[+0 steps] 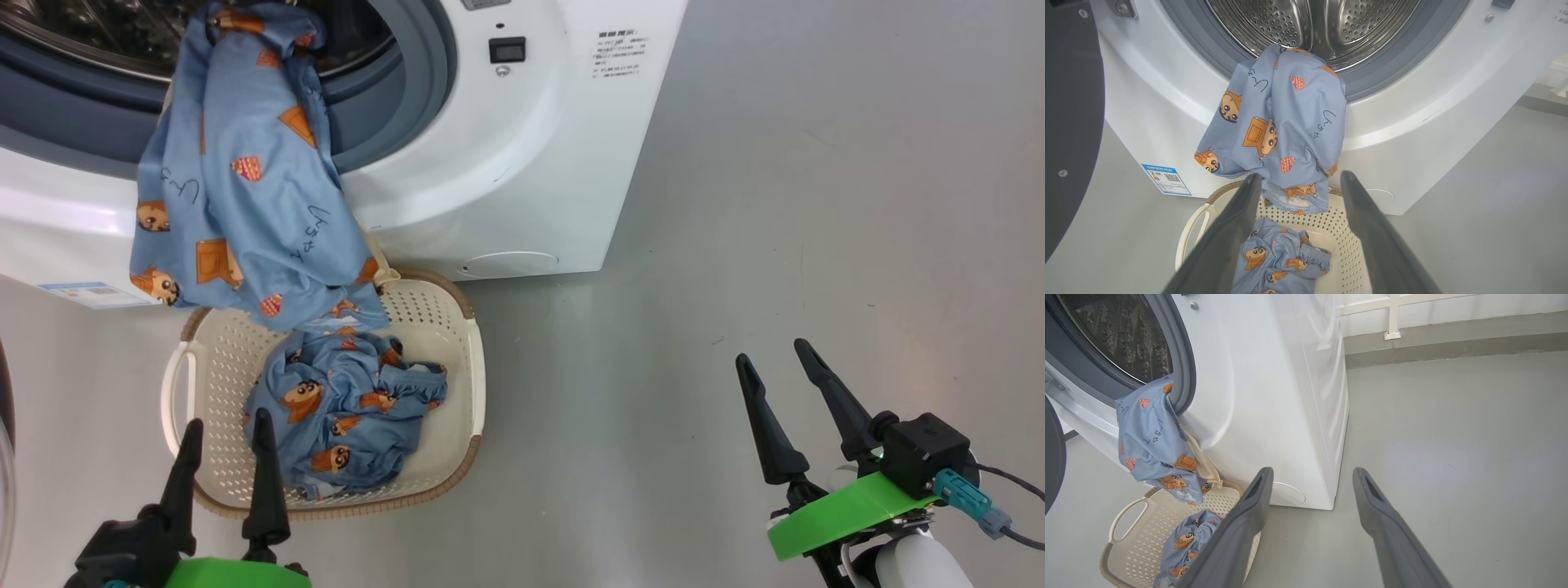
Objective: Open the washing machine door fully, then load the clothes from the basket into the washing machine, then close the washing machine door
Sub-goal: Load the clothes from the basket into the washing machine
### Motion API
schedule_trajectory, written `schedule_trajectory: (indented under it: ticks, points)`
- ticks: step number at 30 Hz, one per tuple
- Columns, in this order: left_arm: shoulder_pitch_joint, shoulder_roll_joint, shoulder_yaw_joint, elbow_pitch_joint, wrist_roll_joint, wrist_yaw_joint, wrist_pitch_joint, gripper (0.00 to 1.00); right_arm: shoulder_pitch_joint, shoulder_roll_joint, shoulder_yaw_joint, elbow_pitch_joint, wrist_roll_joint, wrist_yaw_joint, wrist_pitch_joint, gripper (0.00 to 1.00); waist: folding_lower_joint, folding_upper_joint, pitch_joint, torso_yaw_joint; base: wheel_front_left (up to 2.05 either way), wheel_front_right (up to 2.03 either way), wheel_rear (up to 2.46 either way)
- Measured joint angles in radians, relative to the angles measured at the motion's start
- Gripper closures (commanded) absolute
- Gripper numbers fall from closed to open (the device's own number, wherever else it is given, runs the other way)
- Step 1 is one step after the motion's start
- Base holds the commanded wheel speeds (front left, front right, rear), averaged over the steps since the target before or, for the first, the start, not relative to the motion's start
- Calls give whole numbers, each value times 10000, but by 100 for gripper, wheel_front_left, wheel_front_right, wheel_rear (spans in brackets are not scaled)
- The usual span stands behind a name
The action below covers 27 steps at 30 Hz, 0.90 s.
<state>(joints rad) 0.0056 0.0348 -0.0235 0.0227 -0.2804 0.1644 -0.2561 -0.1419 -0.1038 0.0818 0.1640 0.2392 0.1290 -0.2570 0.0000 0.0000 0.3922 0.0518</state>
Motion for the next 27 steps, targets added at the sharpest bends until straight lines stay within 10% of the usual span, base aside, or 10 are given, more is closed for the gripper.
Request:
schedule_trajectory:
  ticks: [14,27]
  points:
    - [-172,23,-128,405,-779,-230,0,0,-8,23,36,46,0,0,2,0,0,0,205,-136,0,0,0]
    - [-2708,-19,819,2527,-1536,-1850,0,0,-266,17,48,-36,0,0,0,0,1,0,755,-566,0,0,0]
